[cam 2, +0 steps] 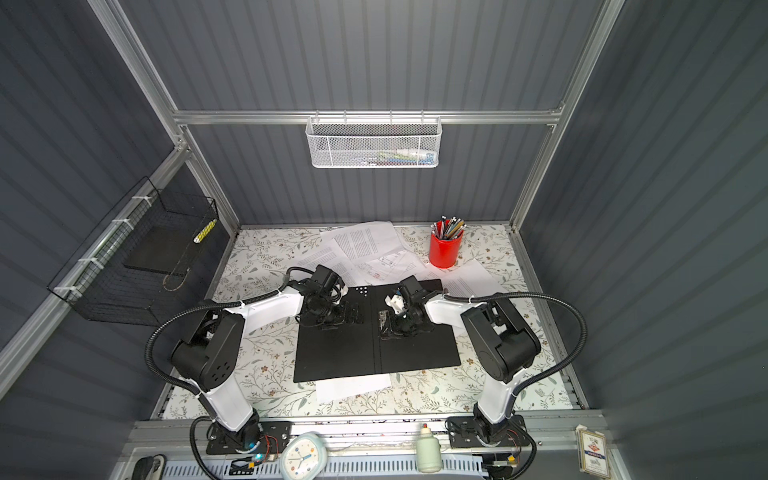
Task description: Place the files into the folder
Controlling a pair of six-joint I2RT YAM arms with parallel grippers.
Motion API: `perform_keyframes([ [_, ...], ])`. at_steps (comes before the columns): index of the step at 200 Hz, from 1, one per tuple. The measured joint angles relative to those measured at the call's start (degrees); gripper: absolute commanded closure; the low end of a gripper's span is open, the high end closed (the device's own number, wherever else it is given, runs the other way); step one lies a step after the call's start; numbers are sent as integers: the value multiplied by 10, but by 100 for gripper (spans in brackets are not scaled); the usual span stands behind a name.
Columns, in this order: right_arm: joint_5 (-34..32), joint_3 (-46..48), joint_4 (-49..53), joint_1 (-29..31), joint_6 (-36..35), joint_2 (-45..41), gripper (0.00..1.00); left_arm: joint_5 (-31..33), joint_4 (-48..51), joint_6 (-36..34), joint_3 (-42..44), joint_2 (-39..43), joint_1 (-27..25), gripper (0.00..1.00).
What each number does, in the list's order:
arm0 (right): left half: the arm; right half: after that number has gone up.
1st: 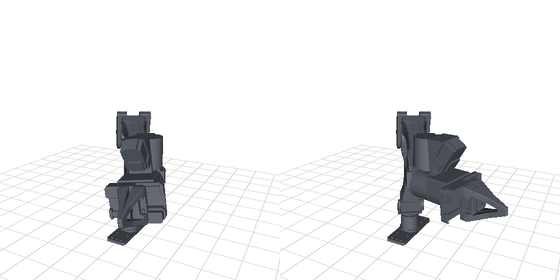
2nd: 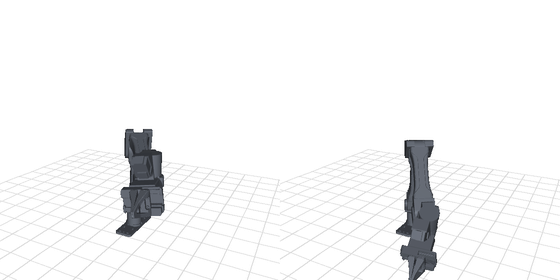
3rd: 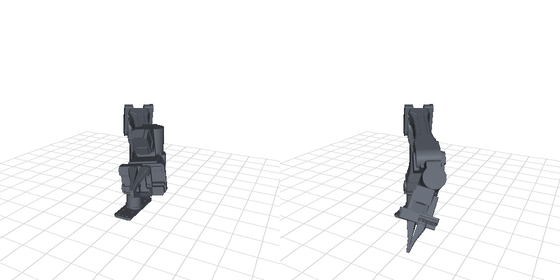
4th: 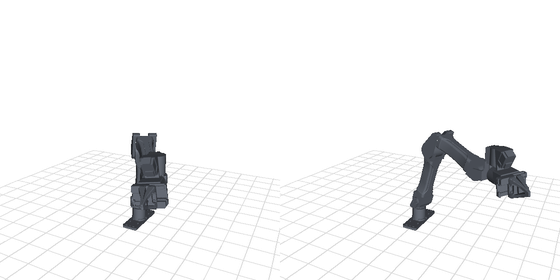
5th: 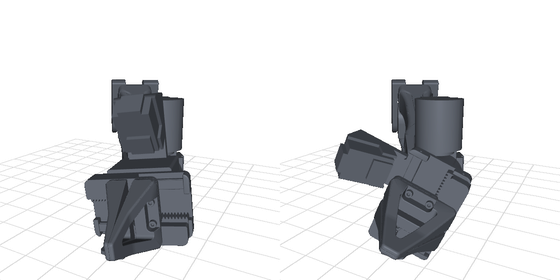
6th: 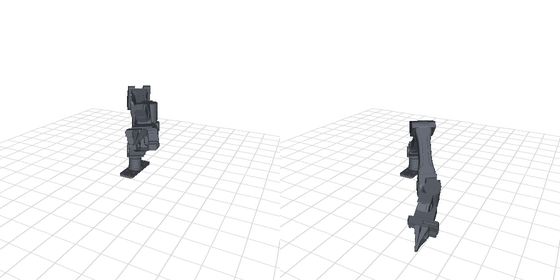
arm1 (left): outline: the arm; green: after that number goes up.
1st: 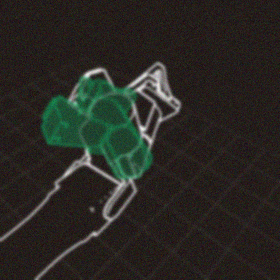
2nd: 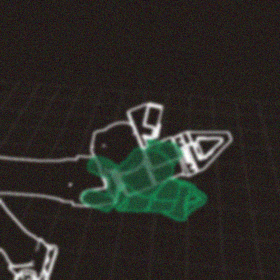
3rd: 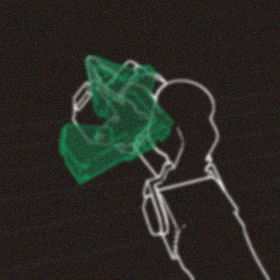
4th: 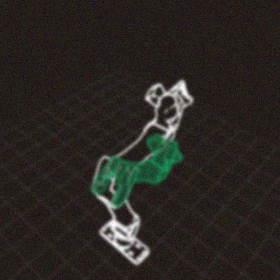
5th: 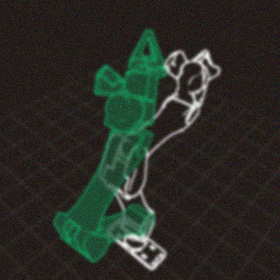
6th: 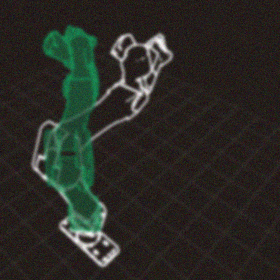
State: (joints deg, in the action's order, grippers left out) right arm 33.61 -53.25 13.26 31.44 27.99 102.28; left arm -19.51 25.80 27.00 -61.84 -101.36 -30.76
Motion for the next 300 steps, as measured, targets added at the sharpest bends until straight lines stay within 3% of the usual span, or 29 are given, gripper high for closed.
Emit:
perform_keyframes([
  [53, 1, 1, -4, -2, 9, 4, 100, 2, 0, 0, 0, 0, 0, 0],
  [138, 10, 14, -22, -13, 60, 12, 100, 43, -25, 12, 20, 14, -3, 0],
  [229, -7, 37, -47, -14, 87, -22, 100, 43, -31, 17, 22, 13, -3, 0],
  [257, -3, 33, -43, -16, 93, -59, 60, 43, -31, 17, 21, 12, -3, 0],
  [264, -1, 31, -43, -17, 93, -69, 54, 43, -30, 18, 20, 11, -3, 0],
  [280, 1, 31, -33, -18, 91, -95, 50, 43, -30, 19, 19, 11, -3, 0],
  [300, -4, 37, -15, -19, 90, -126, 61, 43, -30, 20, 19, 11, -3, 0],
])
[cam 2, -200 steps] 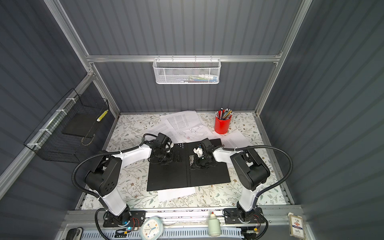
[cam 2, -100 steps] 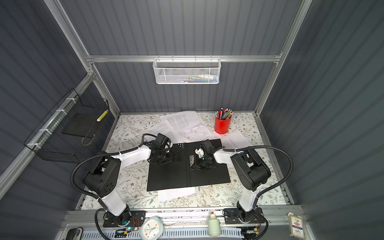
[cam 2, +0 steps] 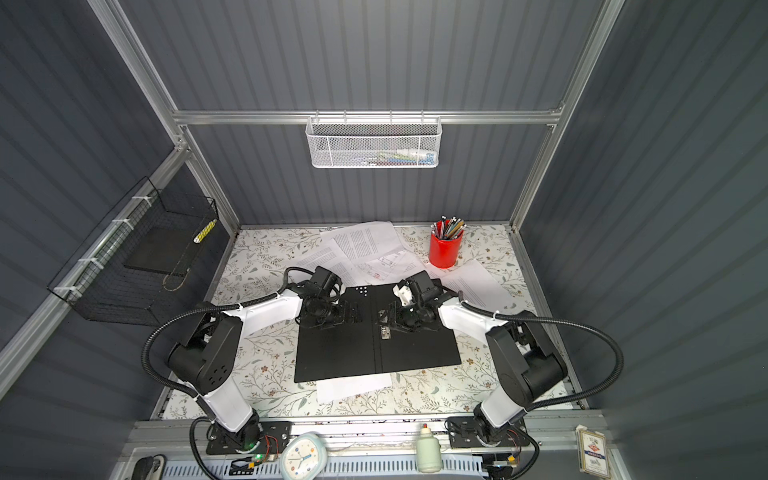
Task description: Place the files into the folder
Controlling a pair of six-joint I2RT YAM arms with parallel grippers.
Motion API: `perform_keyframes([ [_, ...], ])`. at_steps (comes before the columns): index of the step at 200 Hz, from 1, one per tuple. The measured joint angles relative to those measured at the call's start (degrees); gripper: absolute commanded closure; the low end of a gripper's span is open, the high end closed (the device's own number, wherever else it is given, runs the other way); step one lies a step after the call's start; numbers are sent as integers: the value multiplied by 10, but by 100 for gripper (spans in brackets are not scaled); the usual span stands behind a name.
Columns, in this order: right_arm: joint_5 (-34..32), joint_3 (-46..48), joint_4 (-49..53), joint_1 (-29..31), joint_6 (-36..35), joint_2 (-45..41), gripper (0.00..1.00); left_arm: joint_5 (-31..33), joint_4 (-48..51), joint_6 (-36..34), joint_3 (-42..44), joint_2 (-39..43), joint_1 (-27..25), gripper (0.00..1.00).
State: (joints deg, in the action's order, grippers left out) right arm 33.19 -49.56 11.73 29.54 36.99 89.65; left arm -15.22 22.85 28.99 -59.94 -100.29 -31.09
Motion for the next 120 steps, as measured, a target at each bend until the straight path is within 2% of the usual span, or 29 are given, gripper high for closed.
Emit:
perform_keyframes([
  [34, -13, 22, 21, 0, -9, -16, 87, 0, 0, 0, 0, 0, 0, 0],
  [43, -13, 28, 22, 0, -12, -9, 90, 0, 0, 0, 0, 0, 0, 0],
  [75, -2, 28, 20, 1, -10, 40, 92, 0, 0, 0, 0, 0, 0, 0],
  [120, 29, -26, 10, 5, -10, 103, 82, 0, 0, 0, 0, 0, 0, 0],
])
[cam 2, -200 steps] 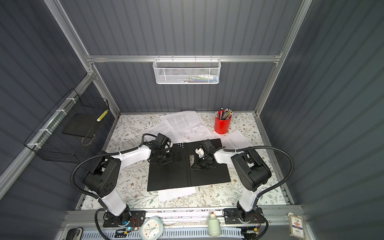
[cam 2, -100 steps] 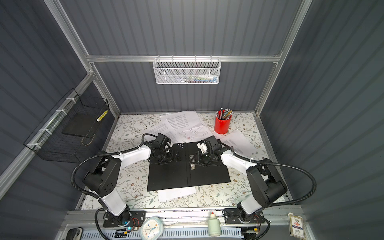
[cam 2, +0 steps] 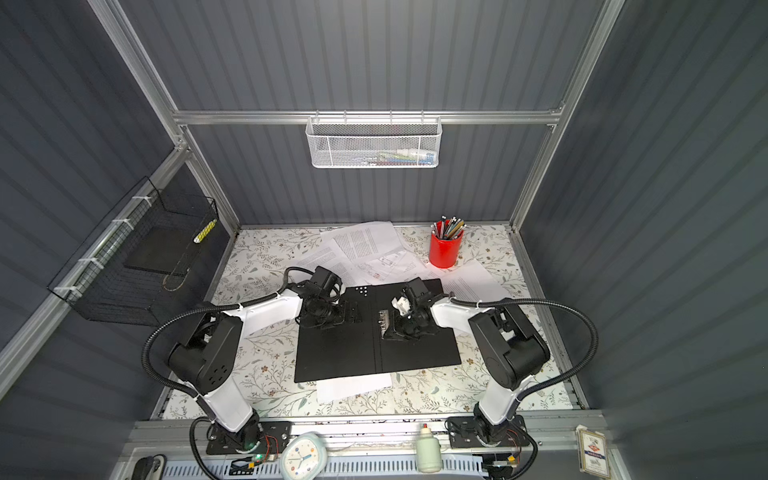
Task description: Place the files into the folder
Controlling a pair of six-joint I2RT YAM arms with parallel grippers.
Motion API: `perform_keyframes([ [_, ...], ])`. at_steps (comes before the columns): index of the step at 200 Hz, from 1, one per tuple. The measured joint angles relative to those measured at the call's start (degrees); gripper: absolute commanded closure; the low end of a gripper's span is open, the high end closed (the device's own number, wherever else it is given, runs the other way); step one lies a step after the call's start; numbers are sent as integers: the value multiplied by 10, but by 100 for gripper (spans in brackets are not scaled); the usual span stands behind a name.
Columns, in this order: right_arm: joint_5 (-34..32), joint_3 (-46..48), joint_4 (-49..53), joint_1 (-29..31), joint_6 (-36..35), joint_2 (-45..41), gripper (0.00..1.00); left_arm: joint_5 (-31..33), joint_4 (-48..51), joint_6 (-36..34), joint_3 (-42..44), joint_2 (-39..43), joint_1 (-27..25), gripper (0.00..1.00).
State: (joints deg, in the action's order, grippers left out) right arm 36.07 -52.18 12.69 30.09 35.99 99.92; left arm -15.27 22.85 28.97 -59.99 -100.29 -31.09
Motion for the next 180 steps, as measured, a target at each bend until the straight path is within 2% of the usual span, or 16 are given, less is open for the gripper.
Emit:
perform_keyframes([
  [55, 2, -169, -4, -33, -14, 92, 54, -2, 3, 0, -2, 0, 0, 0],
  [79, -14, -186, 2, -60, -28, 80, 41, -4, 16, -1, -12, 0, 0, 0],
  [113, -51, -129, 24, -75, -56, -43, 25, -6, 51, 0, -17, 32, 17, 0],
  [149, -82, -58, 52, -107, -73, -168, 2, -2, 79, -1, 2, 130, 106, 0],
  [180, -115, 50, 70, -184, -62, -235, 1, 16, 100, -5, 50, 175, 172, 0],
])
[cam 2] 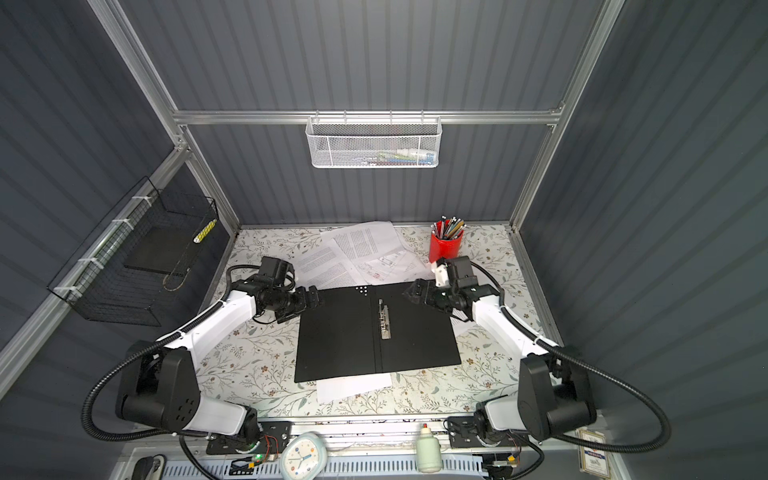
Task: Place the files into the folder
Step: 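Withdraw both grippers from the open black folder to its sides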
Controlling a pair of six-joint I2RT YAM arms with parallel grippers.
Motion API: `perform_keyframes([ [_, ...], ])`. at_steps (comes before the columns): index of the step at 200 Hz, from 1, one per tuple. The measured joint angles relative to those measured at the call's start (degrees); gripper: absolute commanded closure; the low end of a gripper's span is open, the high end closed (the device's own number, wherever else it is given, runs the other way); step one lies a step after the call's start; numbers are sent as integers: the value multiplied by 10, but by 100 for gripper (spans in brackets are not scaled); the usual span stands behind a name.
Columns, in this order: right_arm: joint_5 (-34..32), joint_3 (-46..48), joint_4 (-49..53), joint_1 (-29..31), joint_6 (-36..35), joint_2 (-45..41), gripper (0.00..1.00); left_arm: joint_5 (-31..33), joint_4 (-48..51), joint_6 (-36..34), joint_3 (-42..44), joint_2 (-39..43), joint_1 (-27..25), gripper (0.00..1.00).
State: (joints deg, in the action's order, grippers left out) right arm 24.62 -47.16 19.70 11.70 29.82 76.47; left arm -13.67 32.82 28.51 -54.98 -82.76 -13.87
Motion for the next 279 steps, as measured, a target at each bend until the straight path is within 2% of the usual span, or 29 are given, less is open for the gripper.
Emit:
perform_keyframes([
  [36, -21, 93, 24, -73, 13, -66, 1, -2, 10, -5, 70, 6, 46, 0],
  [62, -24, 134, 24, -115, 21, -85, 1, -15, 7, -11, 79, -7, 52, 0],
  [142, 22, 166, -17, -126, 38, -35, 5, -35, -21, -6, 88, -31, 52, 0],
  [184, 45, 162, -64, -84, 52, -6, 7, -31, -27, 7, 89, -30, 56, 0],
  [215, 47, 155, -114, -32, 85, 20, 7, -6, -25, 14, 89, -20, 85, 0],
  [253, 75, 118, -180, 40, 135, 90, 9, -16, -24, 21, 80, -18, 103, 0],
  [279, 76, 84, -213, 54, 157, 138, 12, -18, -24, 24, 50, -25, 130, 0],
])
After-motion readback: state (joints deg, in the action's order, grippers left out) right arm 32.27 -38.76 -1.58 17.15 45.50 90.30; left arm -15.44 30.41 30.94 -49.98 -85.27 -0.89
